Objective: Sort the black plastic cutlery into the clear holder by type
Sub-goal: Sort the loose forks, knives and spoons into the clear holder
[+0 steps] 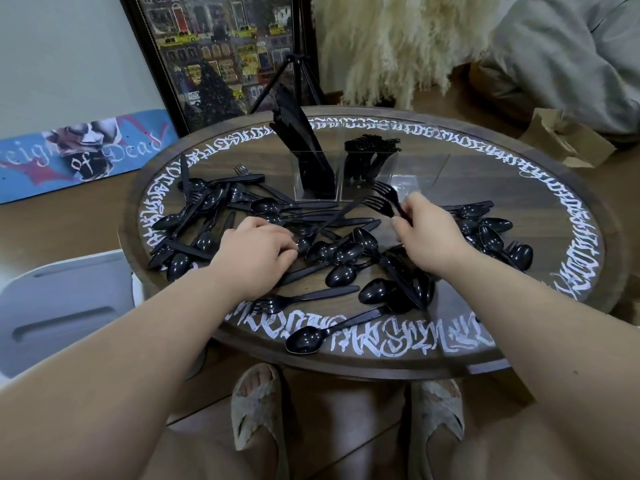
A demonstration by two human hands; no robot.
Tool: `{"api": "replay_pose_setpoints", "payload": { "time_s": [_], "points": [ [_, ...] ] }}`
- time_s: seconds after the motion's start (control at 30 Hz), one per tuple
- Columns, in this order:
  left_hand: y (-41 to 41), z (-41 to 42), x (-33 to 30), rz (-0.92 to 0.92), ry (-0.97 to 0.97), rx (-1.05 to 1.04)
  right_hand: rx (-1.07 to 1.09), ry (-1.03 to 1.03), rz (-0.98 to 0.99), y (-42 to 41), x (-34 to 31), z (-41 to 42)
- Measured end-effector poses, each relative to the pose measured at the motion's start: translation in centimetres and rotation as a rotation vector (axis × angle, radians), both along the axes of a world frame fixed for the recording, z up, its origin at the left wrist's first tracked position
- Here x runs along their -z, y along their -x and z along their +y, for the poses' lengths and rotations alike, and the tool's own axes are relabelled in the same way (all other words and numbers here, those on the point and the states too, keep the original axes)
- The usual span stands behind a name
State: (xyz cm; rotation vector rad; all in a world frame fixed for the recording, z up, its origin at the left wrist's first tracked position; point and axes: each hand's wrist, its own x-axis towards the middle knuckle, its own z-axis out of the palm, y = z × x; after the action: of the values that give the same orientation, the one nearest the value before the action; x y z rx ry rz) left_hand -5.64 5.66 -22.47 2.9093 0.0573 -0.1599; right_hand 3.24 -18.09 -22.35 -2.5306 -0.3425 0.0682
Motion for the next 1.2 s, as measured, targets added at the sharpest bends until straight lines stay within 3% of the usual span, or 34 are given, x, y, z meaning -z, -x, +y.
{"api": "replay_pose_setpoints", "payload": {
  "time_s": [0.17,0.4,0.53,0.8,0.97,1.1,1.2],
  "points": [
    [-1.4,-0.2,0.9,-0.236,-0.003,-0.1,0.023,0.003,-0.031,-0.1,-0.7,0.4],
    [-2.5,-0.8,1.7,-0.189,-0.057,-0.137,0.023,0.091,-0.045,-0.2,-0.7,0.5],
    [-2.5,-1.1,1.5,-0.211,-0.062,-0.148,0.055,0.295,-0.002,-0.2,-0.9,0.3],
    [-2.5,-1.3,1.0,-0.301,0.147,-0.202,0.121,0.523,0.064,0.4,-2.6,-0.5],
    [-2.4,-1.8,-0.2,-0.447,0.284,-0.233,0.16,0.343,-0.004,-0.2,-2.2,-2.0],
    [-2.3,-2.7,-1.2,-0.514,0.387,-0.249,-0.005,0.037,-0.006,0.7,-3.3,-1.4],
    [-2.3,-3.8,-1.8,-0.51,0.454,-0.224,-0.141,-0.01,-0.042,1.6,-3.9,-0.9]
  ]
}}
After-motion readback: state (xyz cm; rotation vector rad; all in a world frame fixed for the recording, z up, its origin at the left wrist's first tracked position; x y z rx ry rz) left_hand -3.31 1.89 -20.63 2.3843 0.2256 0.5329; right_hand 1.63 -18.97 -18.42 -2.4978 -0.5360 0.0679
